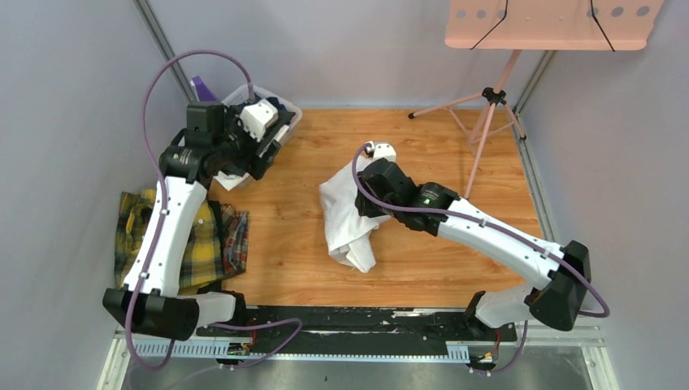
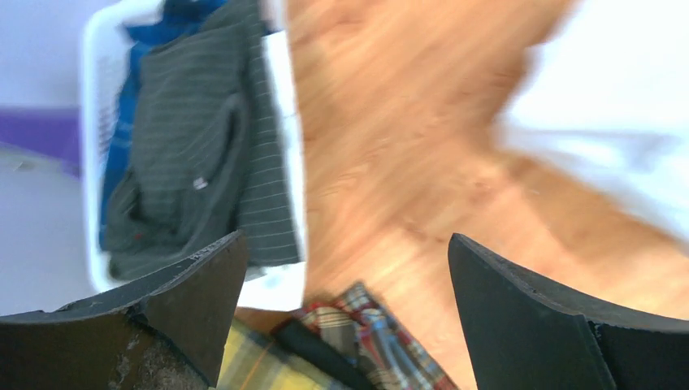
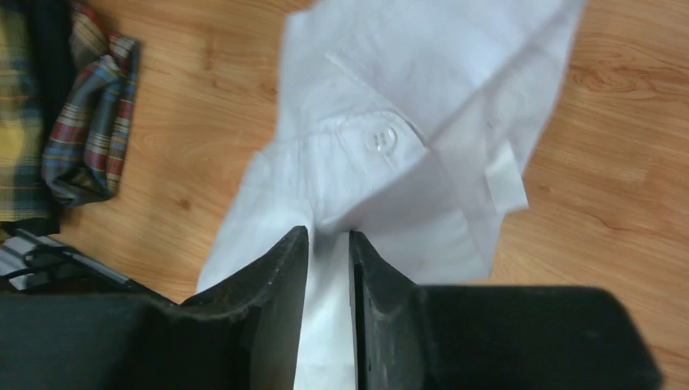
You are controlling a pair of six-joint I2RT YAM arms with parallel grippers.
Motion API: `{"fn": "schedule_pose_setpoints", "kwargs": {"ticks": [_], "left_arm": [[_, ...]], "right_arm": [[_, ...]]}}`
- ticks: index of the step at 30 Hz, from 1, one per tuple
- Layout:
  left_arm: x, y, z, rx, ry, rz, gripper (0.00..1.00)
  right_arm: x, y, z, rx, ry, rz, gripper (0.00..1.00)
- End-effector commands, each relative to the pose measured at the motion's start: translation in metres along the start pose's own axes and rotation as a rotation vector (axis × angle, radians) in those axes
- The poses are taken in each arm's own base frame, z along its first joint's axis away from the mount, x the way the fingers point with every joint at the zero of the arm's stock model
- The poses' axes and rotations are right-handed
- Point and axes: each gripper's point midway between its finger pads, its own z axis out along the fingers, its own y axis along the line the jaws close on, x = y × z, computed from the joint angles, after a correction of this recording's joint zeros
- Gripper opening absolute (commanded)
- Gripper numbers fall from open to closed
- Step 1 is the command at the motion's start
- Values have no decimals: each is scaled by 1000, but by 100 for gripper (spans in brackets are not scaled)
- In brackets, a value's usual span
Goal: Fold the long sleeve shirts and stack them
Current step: Place the shirt at the center of the board, then flatten out the shirt at the center of the board.
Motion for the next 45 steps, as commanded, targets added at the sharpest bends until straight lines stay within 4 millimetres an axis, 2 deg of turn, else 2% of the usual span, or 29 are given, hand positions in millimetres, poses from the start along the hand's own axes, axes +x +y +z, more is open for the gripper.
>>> {"fn": "schedule_pose_setpoints", "kwargs": {"ticks": [1, 2, 3, 4, 5, 8, 10, 13, 17, 19, 22, 25, 26, 28, 30, 33, 34, 35, 37, 39, 41, 43, 45], "left_arm": [[48, -90, 11, 327, 140, 43, 100], [49, -105, 16, 359, 145, 73, 100], [63, -116, 23, 387, 183, 74, 100], [62, -127, 28, 410, 178, 89, 100], [73, -136, 35, 437, 209, 89, 100], [81, -156, 52, 475, 242, 137, 100], [85, -160, 65, 470, 259, 166, 100], [82, -167, 79, 498, 261, 160, 100], [74, -186, 83, 561, 239, 159, 100], [74, -187, 87, 549, 235, 173, 100], [69, -180, 89, 511, 242, 170, 100], [64, -166, 83, 471, 243, 125, 100], [60, -160, 80, 453, 234, 113, 100], [58, -145, 75, 402, 236, 76, 100], [61, -121, 69, 337, 244, 26, 100], [65, -96, 58, 276, 242, -54, 100], [69, -80, 53, 238, 243, -91, 100], [70, -76, 50, 228, 243, -97, 100], [74, -64, 42, 196, 241, -115, 100], [75, -57, 35, 173, 233, -124, 100], [73, -53, 27, 147, 214, -123, 100], [72, -54, 23, 143, 198, -123, 100], [73, -57, 19, 153, 189, -121, 100]], "right_arm": [[21, -14, 29, 74, 45, -24, 40], [34, -26, 34, 118, 78, -11, 55], [46, -35, 36, 147, 106, 0, 59], [55, -43, 36, 169, 126, 16, 61], [63, -51, 35, 187, 138, 31, 64], [74, -73, 29, 229, 140, 84, 62], [74, -85, 26, 244, 130, 110, 59], [69, -89, 32, 248, 125, 115, 59], [52, -73, 56, 166, 114, 107, 64], [38, -60, 71, 76, 98, 95, 67], [15, -32, 87, -93, 63, 62, 73], [5, -13, 105, -164, 82, 41, 77], [8, -12, 115, -165, 105, 39, 77], [17, -11, 132, -160, 152, 52, 74], [32, -11, 149, -154, 208, 64, 66], [43, -12, 159, -151, 246, 76, 48], [45, -12, 161, -148, 250, 77, 42], [46, -13, 162, -146, 252, 76, 37], [42, -11, 162, -152, 246, 72, 19], [32, -8, 160, -158, 225, 64, 1], [15, -1, 153, -172, 192, 54, 0], [-10, 10, 141, -202, 150, 47, 0], [-46, 29, 117, -253, 83, 37, 0]]}}
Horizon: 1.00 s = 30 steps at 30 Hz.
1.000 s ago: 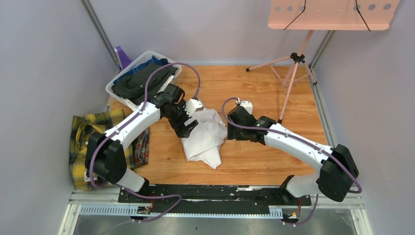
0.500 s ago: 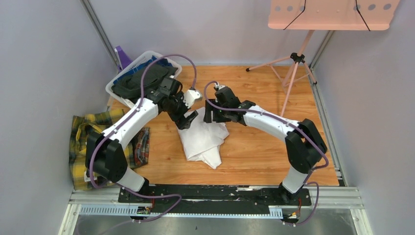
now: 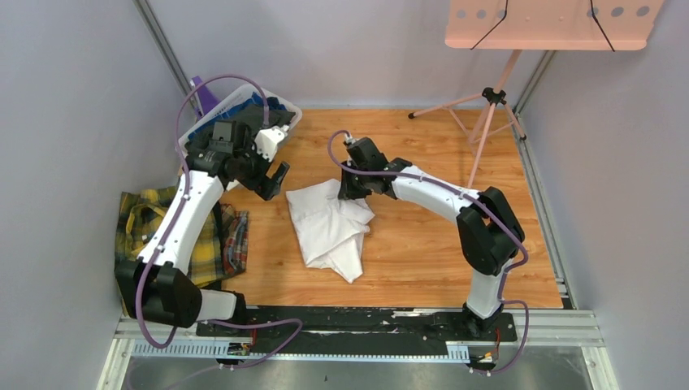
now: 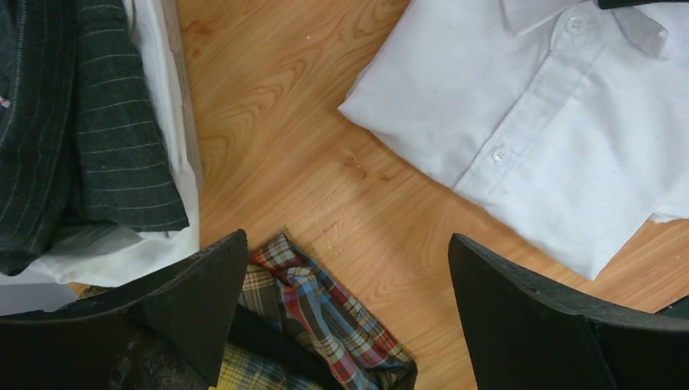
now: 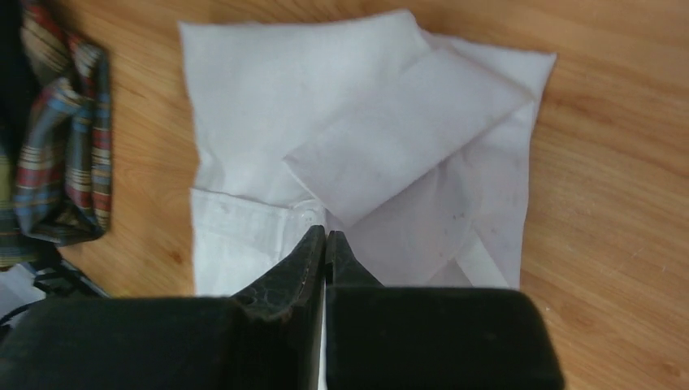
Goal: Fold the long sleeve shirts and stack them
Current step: Flatten out the shirt at the center of the board.
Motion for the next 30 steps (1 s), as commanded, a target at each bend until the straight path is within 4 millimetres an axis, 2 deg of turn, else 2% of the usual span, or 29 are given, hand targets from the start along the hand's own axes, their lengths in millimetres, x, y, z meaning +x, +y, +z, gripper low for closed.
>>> {"fn": "schedule_pose_setpoints", "kwargs": {"ticks": [1, 5, 7, 10, 13, 14, 17, 19, 21, 22, 23, 24, 26, 27, 30], "left_arm": [[-7, -9, -18, 9, -60, -1, 100], [-3, -23, -21, 68, -78, 14, 100], [-8, -28, -24, 89, -110, 20, 100], [-24, -31, -30, 106, -169, 15, 100], [-51, -30, -33, 130, -255, 16, 100], [-58, -31, -34, 140, -276, 4, 100], [-94, -25, -37, 147, -383, 1, 100], [-120, -28, -44, 192, -467, -9, 100], [-143, -39, -54, 276, -557, -37, 100], [-150, -53, -62, 362, -594, -19, 100], [-156, -59, -65, 408, -618, -13, 100], [-158, -75, -72, 522, -633, 18, 100], [-154, -95, -81, 665, -634, 70, 100], [-146, -100, -81, 696, -617, 89, 100], [-124, -113, -84, 737, -595, 148, 100]], "right_arm": [[-79, 63, -74, -153, -215, -70, 0], [-105, 104, -156, -251, -374, -122, 0], [-115, 118, -196, -292, -455, -155, 0], [-123, 128, -253, -337, -571, -207, 0], [-123, 131, -293, -366, -651, -302, 0], [-121, 133, -300, -380, -660, -335, 0], [-121, 138, -315, -401, -686, -392, 0], [-123, 151, -323, -450, -683, -436, 0], [-125, 169, -338, -526, -684, -490, 0], [-129, 175, -343, -542, -691, -504, 0], [-136, 178, -348, -539, -710, -505, 0], [-142, 178, -351, -522, -731, -500, 0], [-161, 171, -355, -442, -782, -473, 0], [-167, 165, -352, -397, -791, -464, 0], [-182, 156, -357, -314, -837, -466, 0]]}}
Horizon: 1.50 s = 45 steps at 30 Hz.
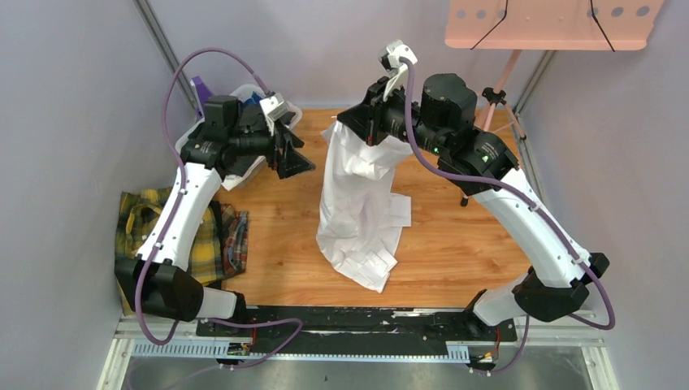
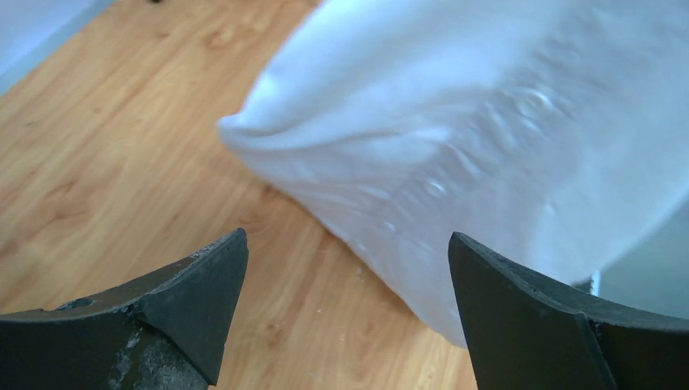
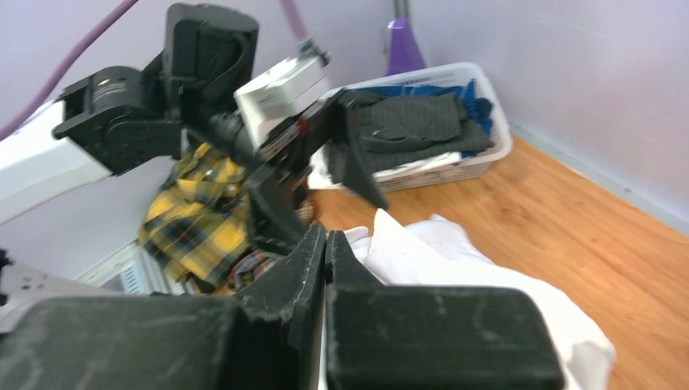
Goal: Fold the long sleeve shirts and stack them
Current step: Flatten out the shirt at the center of the board.
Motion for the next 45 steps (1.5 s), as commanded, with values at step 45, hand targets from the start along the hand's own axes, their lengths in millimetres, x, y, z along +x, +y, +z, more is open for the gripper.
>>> {"fn": "schedule_pose_setpoints", "kwargs": {"ticks": [45], "left_arm": [[-20, -165, 8, 804, -1, -116, 89]], "right_arm": [[115, 86, -57, -486, 445, -124, 0]]}}
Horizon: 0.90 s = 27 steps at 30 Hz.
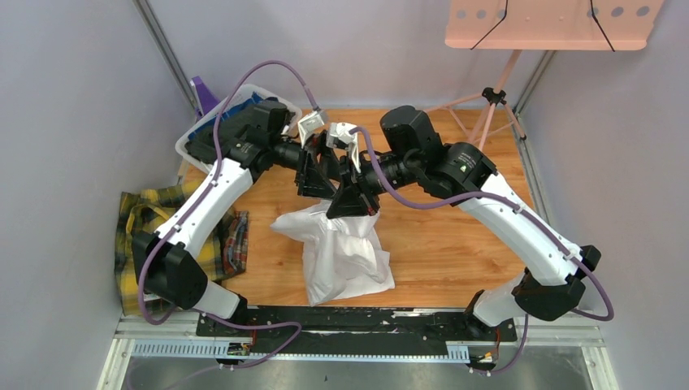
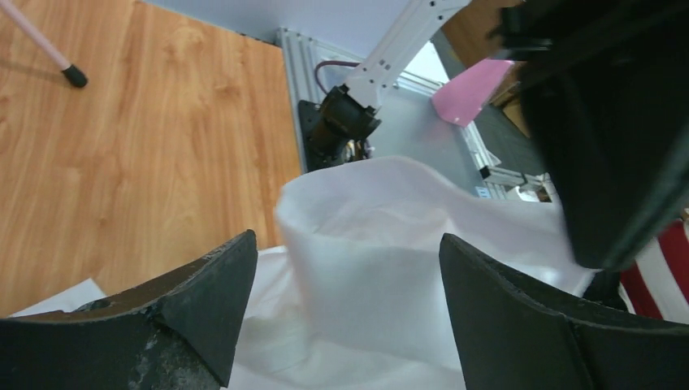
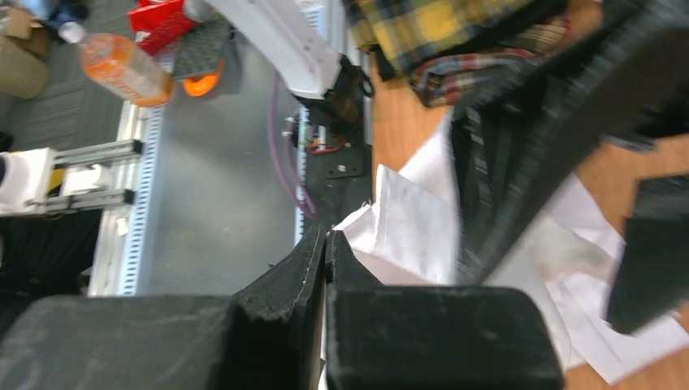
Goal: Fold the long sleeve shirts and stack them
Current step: Flatten out the shirt at the center of the board.
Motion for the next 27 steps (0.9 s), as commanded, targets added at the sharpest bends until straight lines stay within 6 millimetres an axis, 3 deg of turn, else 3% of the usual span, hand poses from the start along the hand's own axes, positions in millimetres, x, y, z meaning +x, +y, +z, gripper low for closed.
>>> {"fn": "schedule_pose_setpoints", "kwargs": {"ticks": [1, 8, 9, 10, 11, 13, 14, 15, 18, 20, 24, 27], "left_arm": [[-24, -55, -8, 132, -23, 100, 84], [-52, -70, -23, 116, -47, 167, 67], [-52, -70, -24, 112, -49, 171, 68], [-50, -67, -24, 98, -54, 162, 85], [-48, -64, -23, 84, -58, 167, 93], [-41, -49, -22, 15, -71, 165, 99], [-32, -36, -22, -61, -65, 85, 100], [-29, -23, -23, -114, -53, 144, 100], [-2, 21, -30, -296, 18, 29, 100], [19, 32, -29, -301, 62, 1, 100], [60, 33, -34, -272, 175, 54, 100], [63, 25, -44, -226, 190, 76, 100]], "right_arm": [[-1, -24, -16, 204, -14, -54, 0], [29, -49, -13, 318, 27, 14, 0], [31, -50, -12, 316, 22, 15, 0], [34, -50, -10, 312, 22, 23, 0], [35, -50, -10, 310, 18, 27, 0], [39, -50, -8, 307, 22, 35, 0], [41, -51, -8, 312, 25, 38, 0], [41, -52, -7, 318, 27, 38, 0], [39, -51, -9, 329, 18, 29, 0], [36, -52, -10, 347, 2, 16, 0], [25, -55, -24, 412, -32, -17, 0], [18, -53, -39, 464, -58, -46, 0]]}}
